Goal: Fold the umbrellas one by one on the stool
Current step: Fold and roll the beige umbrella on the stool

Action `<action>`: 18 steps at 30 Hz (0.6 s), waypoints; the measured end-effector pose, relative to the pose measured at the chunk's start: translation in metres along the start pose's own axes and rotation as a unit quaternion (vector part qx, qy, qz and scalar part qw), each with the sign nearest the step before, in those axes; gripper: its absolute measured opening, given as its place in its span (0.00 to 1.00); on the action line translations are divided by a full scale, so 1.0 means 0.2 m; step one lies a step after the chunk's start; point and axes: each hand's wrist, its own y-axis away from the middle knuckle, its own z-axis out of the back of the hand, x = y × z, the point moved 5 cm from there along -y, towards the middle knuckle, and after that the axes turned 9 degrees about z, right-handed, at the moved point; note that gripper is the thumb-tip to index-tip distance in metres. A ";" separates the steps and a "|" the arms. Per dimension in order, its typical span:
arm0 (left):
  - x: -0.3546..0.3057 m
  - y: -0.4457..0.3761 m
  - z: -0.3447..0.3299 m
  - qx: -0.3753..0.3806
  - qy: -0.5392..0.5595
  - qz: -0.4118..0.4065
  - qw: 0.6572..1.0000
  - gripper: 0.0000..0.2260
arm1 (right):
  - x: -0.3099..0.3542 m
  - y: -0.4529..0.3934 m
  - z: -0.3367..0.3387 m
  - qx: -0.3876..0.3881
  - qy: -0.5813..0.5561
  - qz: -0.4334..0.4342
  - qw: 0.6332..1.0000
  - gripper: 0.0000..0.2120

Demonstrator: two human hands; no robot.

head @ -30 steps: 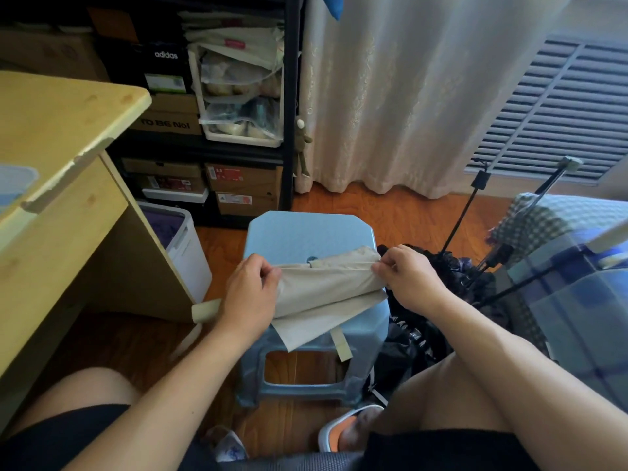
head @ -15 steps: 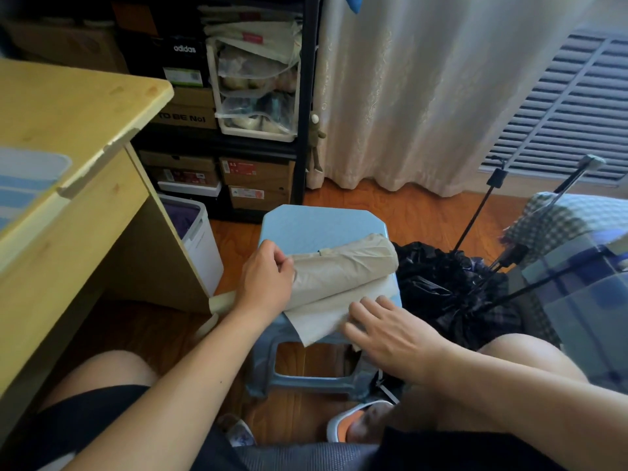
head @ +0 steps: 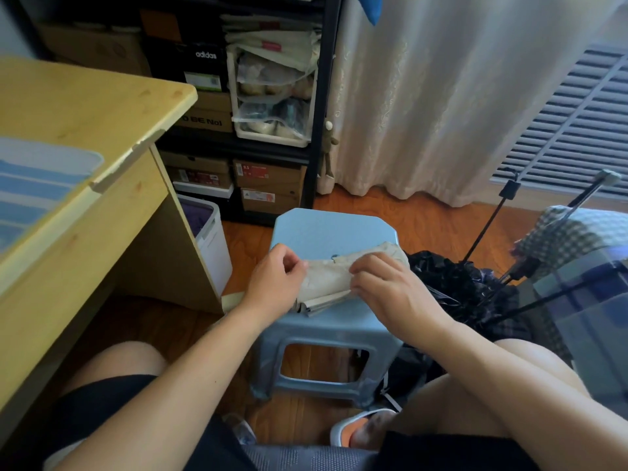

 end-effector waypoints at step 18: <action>0.26 0.11 0.23 0.077 -0.279 -0.177 0.941 0.14 | -0.01 -0.03 0.02 0.014 -0.069 0.031 0.997 0.05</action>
